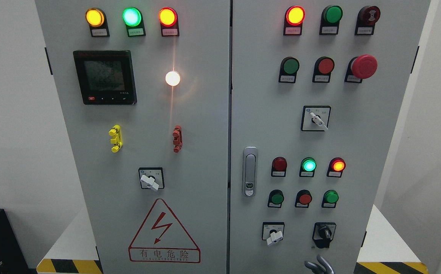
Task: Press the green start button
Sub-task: 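Raise the right hand toward the lower green push button on the cabinet door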
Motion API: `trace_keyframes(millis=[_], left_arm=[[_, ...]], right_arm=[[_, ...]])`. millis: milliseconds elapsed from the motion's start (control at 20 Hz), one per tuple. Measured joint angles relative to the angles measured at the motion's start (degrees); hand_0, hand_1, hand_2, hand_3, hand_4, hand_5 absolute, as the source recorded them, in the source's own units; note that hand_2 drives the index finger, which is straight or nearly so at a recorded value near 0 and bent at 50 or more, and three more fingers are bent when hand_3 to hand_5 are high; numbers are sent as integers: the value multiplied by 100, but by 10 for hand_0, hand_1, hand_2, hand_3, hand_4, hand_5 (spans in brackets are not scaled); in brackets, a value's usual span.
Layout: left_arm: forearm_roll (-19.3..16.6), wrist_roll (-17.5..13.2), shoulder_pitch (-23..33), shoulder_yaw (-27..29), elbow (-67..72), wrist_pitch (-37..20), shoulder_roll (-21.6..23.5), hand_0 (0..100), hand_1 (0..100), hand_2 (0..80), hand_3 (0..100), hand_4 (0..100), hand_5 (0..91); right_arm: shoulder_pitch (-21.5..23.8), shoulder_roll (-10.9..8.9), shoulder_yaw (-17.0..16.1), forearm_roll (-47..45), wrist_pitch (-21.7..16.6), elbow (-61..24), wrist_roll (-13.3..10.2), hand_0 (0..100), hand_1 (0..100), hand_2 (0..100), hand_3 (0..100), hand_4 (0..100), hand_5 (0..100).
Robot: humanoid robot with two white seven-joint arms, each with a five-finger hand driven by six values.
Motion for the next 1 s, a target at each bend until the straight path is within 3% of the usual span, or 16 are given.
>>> trace_keyframes(millis=[150, 300, 450, 700, 1000], left_arm=[[0, -3, 0, 0, 0, 0, 0, 120, 556, 0, 0, 0, 0], [0, -4, 0, 0, 0, 0, 0, 120, 556, 0, 0, 0, 0], [0, -4, 0, 0, 0, 0, 0, 120, 556, 0, 0, 0, 0], [0, -6, 0, 0, 0, 0, 0, 120, 556, 0, 0, 0, 0], [0, -23, 0, 0, 0, 0, 0, 120, 556, 0, 0, 0, 0]], right_arm=[[-63, -1, 3, 719, -65, -58, -192, 0, 277, 0, 655, 752, 1000], [-172, -1, 6, 1476, -83, -100, -461, 0, 288, 0, 780, 841, 1000], [-270, 2, 6, 2285, -87, -133, -706, 0, 283, 0, 842, 883, 1000], [-404, 3, 5, 3518, -85, -166, -937, 0, 274, 0, 865, 901, 1000], [-631, 7, 3, 4389, 76, -172, -1005, 0, 253, 0, 873, 903, 1000]])
